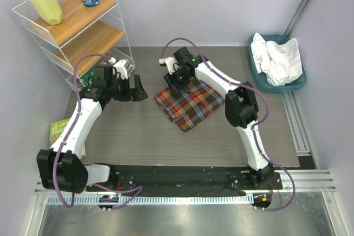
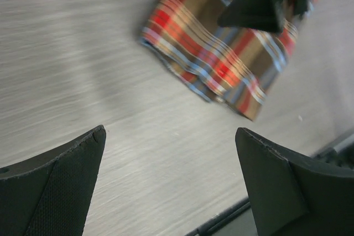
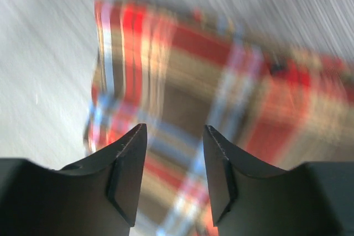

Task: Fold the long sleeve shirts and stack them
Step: Fold the shirt

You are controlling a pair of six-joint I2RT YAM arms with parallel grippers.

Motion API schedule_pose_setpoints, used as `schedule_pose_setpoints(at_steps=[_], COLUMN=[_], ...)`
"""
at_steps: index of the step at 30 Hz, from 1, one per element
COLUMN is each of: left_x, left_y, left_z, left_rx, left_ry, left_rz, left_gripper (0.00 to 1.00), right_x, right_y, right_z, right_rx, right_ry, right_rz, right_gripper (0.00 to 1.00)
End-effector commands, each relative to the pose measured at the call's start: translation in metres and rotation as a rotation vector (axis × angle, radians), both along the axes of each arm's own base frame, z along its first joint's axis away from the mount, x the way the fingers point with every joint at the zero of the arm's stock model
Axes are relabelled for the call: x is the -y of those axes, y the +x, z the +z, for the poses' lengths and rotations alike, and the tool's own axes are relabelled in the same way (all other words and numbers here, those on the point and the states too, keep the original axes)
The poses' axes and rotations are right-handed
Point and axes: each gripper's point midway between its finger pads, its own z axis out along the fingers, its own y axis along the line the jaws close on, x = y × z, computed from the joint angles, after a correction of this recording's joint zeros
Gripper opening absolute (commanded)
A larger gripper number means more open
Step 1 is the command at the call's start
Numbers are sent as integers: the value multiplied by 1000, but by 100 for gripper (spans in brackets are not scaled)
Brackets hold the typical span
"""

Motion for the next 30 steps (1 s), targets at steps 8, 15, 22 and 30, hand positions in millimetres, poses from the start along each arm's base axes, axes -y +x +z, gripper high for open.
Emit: schedule_pose_setpoints(at_steps=[8,15,22,30], left_x=[-44,-25,22,76], left_y=[8,-21,-26,-12], left_z=[12,-42,-92,-126], left_rx=[-105,-264,-405,-377], left_ry=[8,-142,-292,-376], left_rz=[133,78,97,118], left_gripper=[100,96,90,78], right_x=[-25,21,34,46], right_y=[-87,-215,-183,-124], right_z=[-80,-22,61,31], right_rx=[-209,-216,-84,-201], right_ry=[-57,-64,21,73], right_rz=[238,723,538,155], right_gripper=[39,46,59,58])
